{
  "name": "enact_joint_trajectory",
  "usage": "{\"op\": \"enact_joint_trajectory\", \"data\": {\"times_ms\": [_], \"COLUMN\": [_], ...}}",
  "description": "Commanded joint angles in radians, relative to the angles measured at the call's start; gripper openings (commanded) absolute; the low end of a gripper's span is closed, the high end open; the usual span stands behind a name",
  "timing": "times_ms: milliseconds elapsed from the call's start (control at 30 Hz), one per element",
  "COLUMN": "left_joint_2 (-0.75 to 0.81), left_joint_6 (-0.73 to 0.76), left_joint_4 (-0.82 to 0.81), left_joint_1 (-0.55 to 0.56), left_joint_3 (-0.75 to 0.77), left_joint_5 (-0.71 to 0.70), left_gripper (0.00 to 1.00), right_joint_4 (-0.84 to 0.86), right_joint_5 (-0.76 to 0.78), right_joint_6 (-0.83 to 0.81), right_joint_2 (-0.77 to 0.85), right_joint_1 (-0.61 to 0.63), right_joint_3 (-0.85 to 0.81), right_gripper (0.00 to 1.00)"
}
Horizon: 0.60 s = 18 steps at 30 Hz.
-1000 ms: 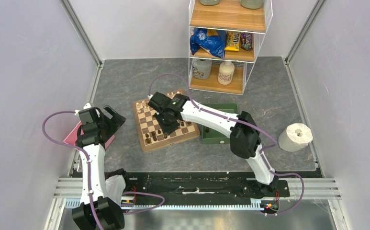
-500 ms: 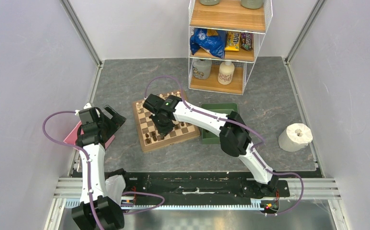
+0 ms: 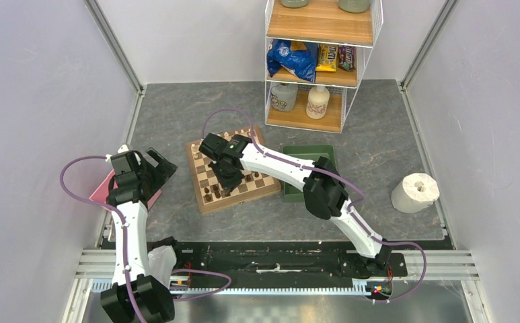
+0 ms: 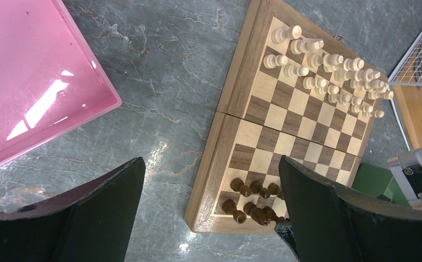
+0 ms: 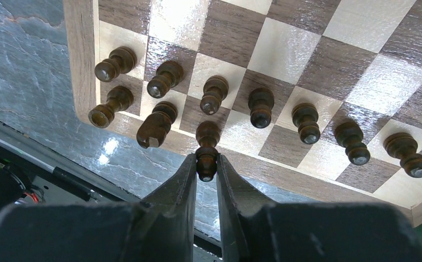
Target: Set up the chess pieces on the board
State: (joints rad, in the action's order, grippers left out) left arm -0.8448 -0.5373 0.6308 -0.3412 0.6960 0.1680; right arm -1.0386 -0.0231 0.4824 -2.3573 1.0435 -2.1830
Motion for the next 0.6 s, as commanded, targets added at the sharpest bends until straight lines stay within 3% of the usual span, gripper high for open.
{"op": "enact_joint_trajectory", "data": {"times_ms": [0,567], "left_joint_2": [-0.004,-0.006], "left_joint_6": [0.022,0.022], "left_joint_4": [-0.01,-0.01], "left_joint_1": [-0.007,-0.007], "left_joint_3": [0.01,0.01], "left_joint_5": [0.023,0.024], "left_gripper": [0.99,0.99], "right_joint_4": [-0.013,-0.012], "right_joint_5": [0.011,0.005], "right_joint_6": [0.002,0.002], "right_joint_2": [-0.011,-0.033], "right_joint_1": [0.003,0.003], "right_joint_3": [-0.056,-0.078], "right_gripper": [0.25,0.31]}}
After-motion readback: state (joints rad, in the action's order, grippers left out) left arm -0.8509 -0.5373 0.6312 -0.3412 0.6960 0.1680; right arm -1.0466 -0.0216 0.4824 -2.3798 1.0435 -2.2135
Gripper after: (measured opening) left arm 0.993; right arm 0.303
